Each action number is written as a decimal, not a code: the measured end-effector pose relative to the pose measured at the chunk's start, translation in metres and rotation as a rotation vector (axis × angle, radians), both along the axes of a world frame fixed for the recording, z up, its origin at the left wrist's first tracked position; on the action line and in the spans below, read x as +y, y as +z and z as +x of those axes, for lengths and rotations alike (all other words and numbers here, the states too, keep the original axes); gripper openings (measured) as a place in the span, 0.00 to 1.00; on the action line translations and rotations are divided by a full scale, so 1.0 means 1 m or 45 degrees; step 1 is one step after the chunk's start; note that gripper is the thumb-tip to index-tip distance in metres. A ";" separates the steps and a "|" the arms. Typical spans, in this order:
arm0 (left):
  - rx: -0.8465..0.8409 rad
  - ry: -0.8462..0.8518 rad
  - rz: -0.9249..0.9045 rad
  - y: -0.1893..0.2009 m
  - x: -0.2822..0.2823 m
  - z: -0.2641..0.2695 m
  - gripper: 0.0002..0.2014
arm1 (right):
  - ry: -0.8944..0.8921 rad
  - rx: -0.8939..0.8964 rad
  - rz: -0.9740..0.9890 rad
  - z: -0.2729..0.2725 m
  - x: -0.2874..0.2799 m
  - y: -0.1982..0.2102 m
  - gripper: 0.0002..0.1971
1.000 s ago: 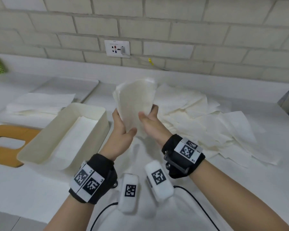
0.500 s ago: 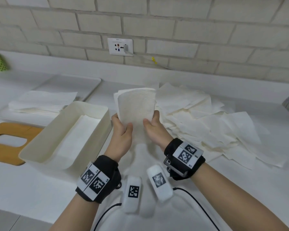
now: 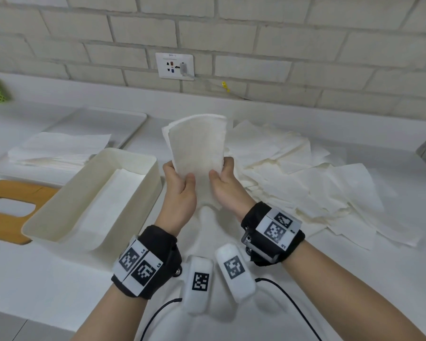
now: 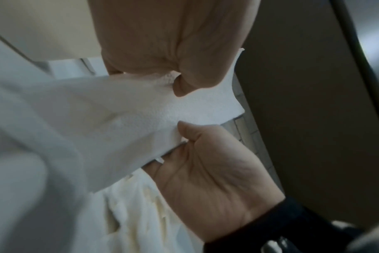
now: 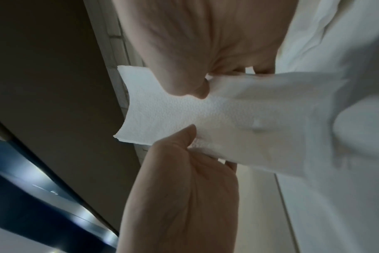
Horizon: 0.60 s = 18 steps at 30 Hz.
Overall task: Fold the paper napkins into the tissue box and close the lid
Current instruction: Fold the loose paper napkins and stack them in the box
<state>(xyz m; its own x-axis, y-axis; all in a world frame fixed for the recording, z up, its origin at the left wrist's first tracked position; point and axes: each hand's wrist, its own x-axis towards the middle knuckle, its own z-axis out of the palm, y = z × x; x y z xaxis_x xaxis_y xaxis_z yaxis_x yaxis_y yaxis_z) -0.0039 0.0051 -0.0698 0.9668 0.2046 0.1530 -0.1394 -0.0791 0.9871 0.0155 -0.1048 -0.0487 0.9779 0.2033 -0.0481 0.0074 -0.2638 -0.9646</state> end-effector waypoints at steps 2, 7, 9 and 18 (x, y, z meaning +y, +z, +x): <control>-0.047 0.022 0.006 0.003 0.003 0.002 0.09 | -0.007 -0.022 0.067 0.001 -0.002 -0.001 0.10; 0.089 0.024 0.071 -0.007 0.005 -0.006 0.09 | -0.071 -0.060 0.012 0.002 -0.003 -0.020 0.20; 0.070 0.032 0.035 -0.008 0.006 -0.008 0.09 | -0.101 -0.095 -0.011 0.004 -0.003 -0.020 0.21; -0.245 0.234 0.218 0.029 0.032 -0.013 0.21 | 0.247 -0.325 -0.611 0.030 -0.031 0.021 0.17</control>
<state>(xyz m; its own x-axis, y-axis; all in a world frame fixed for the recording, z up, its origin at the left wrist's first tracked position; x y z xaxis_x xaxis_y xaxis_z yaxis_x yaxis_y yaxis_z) -0.0165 0.0374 -0.0404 0.8659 0.3289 0.3770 -0.2903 -0.2834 0.9140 0.0459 -0.1362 -0.0281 0.9177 0.3937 0.0535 0.3161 -0.6419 -0.6986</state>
